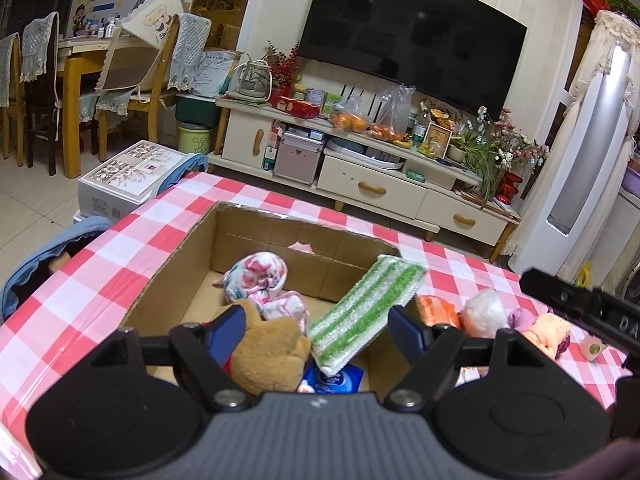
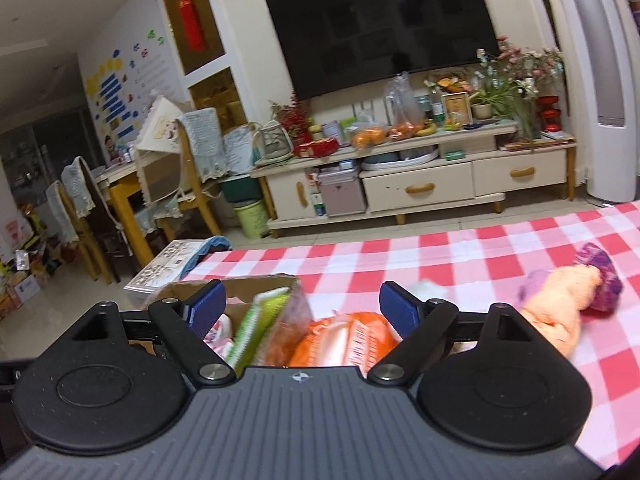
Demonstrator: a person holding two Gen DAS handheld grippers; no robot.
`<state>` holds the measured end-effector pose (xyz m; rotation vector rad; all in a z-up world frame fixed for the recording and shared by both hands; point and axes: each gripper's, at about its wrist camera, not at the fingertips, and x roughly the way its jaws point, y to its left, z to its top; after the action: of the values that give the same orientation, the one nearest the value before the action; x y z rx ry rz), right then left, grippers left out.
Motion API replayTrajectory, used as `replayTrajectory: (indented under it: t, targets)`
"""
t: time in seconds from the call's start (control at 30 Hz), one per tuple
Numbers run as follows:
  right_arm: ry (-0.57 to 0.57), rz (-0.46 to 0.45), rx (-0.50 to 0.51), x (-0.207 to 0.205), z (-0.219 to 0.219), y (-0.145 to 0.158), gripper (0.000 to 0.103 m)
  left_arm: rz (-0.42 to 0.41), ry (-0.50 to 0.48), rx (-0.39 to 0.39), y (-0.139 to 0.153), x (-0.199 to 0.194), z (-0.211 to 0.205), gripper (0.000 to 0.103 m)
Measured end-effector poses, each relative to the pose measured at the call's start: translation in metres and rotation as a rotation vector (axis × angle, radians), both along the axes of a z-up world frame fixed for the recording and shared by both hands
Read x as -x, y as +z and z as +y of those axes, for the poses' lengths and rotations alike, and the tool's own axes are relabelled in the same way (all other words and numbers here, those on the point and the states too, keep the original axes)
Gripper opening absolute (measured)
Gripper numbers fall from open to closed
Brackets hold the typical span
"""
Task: Organize soft objects
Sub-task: 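Withdraw both tools from the box toward the orange and purple toys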
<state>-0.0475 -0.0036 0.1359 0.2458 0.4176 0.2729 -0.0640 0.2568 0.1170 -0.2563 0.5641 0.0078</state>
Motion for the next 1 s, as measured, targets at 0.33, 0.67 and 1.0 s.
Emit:
replayTrajectory:
  t: [0.33,0.67,1.0]
  targets:
    - [-0.055,0.035,0.009,0.019,-0.021,-0.013,0.103,-0.037,-0.038,-0.031,0.006,-0.001,-0.025,0.094]
    - [-0.115,-0.002,0.066,0.034,-0.035,-0.014,0.103,-0.084,-0.110,-0.030,0.008,0.000,-0.054,0.100]
    - [-0.173,-0.004,0.070,0.038,-0.049,-0.018,0.103,-0.098,-0.179,-0.064,0.006,-0.002,-0.091,0.102]
